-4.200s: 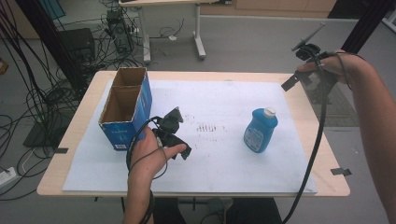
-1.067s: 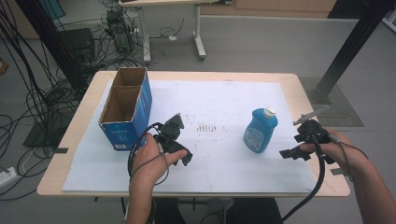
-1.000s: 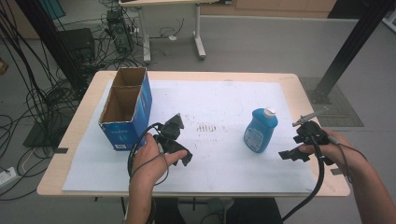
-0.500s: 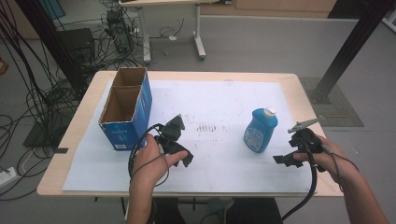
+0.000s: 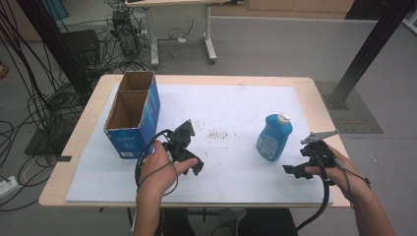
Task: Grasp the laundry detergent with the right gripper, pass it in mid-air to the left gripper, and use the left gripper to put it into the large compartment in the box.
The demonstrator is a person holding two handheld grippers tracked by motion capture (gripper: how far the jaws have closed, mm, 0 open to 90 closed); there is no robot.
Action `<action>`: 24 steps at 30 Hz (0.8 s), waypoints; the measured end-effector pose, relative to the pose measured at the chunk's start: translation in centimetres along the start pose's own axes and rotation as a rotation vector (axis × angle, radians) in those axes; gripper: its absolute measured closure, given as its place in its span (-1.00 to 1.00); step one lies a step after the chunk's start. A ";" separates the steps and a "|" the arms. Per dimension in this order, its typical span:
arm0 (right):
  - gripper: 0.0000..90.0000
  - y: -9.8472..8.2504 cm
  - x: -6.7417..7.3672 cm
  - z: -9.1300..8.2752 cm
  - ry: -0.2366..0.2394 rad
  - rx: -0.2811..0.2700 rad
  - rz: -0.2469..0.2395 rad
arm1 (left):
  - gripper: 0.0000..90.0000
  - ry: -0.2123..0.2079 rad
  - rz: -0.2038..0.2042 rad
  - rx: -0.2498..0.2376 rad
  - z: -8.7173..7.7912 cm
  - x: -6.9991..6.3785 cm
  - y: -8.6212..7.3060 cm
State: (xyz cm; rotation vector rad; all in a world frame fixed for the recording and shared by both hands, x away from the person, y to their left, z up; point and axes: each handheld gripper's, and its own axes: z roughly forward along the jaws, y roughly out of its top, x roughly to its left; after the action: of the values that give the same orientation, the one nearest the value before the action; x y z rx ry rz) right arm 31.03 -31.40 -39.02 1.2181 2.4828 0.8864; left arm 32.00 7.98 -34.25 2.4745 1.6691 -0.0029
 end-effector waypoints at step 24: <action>-0.91 -1.6 0.6 1.8 0.017 -0.219 0.001 | -0.81 -0.005 0.007 0.006 -0.1 -0.2 -0.1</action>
State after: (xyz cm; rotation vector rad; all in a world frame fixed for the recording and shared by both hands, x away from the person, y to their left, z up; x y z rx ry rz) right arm 30.49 -30.96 -41.42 1.1426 2.3235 1.1392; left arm 31.79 7.85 -34.16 2.4826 1.6606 -0.0132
